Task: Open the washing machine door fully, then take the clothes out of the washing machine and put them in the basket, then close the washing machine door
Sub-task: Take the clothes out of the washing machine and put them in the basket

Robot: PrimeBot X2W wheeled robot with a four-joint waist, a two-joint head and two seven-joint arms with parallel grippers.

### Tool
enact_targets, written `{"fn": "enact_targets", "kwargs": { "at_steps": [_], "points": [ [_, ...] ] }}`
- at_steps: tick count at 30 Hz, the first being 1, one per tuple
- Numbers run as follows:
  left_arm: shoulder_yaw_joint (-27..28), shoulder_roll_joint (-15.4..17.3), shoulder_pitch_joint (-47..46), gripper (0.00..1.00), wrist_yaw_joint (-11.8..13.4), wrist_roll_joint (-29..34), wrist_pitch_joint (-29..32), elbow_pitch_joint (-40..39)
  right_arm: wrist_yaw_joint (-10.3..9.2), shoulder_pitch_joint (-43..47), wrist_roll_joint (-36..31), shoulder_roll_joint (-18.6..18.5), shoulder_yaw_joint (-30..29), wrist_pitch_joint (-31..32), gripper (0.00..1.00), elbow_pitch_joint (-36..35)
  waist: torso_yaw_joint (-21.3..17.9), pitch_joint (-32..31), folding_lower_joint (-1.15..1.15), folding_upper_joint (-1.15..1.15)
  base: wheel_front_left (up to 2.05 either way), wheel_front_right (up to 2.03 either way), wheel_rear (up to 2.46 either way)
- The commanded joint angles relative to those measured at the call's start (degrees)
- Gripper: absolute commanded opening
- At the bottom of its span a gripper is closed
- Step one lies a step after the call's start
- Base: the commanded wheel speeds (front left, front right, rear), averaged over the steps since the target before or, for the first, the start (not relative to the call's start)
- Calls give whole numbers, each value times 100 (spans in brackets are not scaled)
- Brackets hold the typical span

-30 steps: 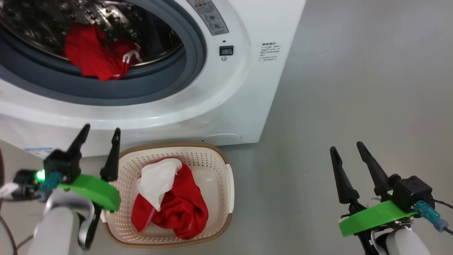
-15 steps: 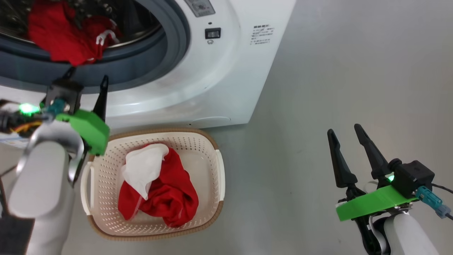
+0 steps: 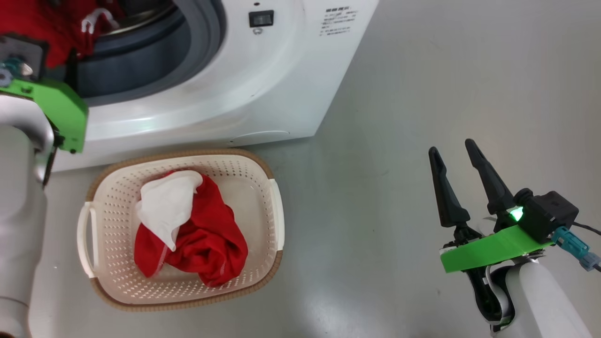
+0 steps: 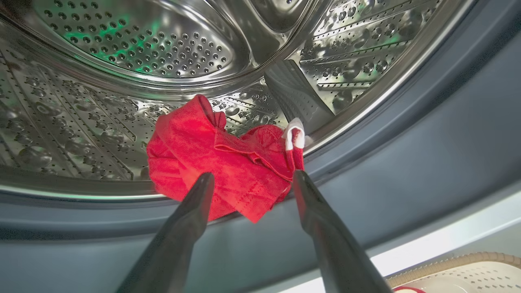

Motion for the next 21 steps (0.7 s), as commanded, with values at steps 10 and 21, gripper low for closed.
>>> {"fn": "enact_targets", "kwargs": {
  "at_steps": [10, 21],
  "points": [
    [-56, 478, -920, 100, 226, 166, 178, 820, 36, -194, 125, -4, 218, -36, 100, -186, -252, 342, 0, 0, 0, 0, 0],
    [-152, 646, -1346, 100, 283, 153, 267, 1314, 36, -308, 223, -4, 333, -36, 100, -216, -433, 533, 0, 0, 0, 0, 0]
  ]
}}
